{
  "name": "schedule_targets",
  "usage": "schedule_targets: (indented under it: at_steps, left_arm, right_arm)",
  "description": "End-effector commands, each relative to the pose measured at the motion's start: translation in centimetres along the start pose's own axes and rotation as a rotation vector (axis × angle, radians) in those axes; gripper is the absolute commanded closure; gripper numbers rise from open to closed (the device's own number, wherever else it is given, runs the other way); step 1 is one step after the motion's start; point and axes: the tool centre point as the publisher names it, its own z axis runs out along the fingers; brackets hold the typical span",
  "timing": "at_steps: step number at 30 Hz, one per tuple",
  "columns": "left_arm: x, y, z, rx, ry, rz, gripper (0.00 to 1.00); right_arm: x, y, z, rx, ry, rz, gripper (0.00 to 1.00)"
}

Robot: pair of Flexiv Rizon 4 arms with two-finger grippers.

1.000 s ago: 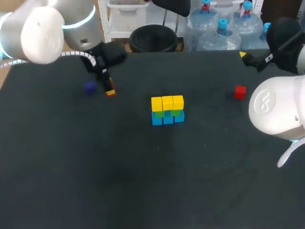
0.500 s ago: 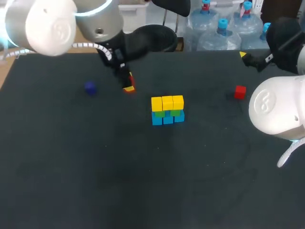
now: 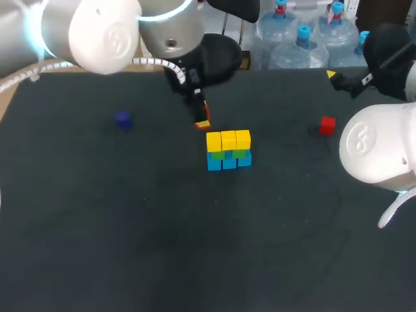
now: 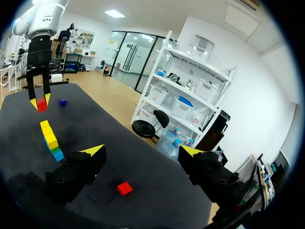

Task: Place the blue cubes, place green cubes on the blue cubes, place the yellow cubes on the green cubes, then place the red cubes on the yellow cubes, and place purple cube on the red cubes.

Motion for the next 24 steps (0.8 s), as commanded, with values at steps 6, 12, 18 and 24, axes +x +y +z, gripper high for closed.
schedule_targets:
  at_steps: [6,12,18,24]
  left_arm:
    - [-2.2,-0.3,0.6,0.034,0.016,-0.002,1.0]
    - [-2.7,-0.8,1.4,0.055,0.019,0.004,1.0]
    - [-2.7,-0.7,2.1,0.069,0.033,0.027,1.0]
    - [-2.7,-0.7,2.7,0.075,0.046,0.036,1.0]
  right_arm:
    - [0.0,-0.1,0.0,-0.002,-0.002,0.0,0.0]
    - [0.0,-0.1,0.0,-0.002,-0.002,0.0,0.0]
    - [0.0,-0.1,0.0,-0.002,-0.002,0.0,0.0]
    - [0.0,-0.1,0.0,-0.002,-0.002,0.0,0.0]
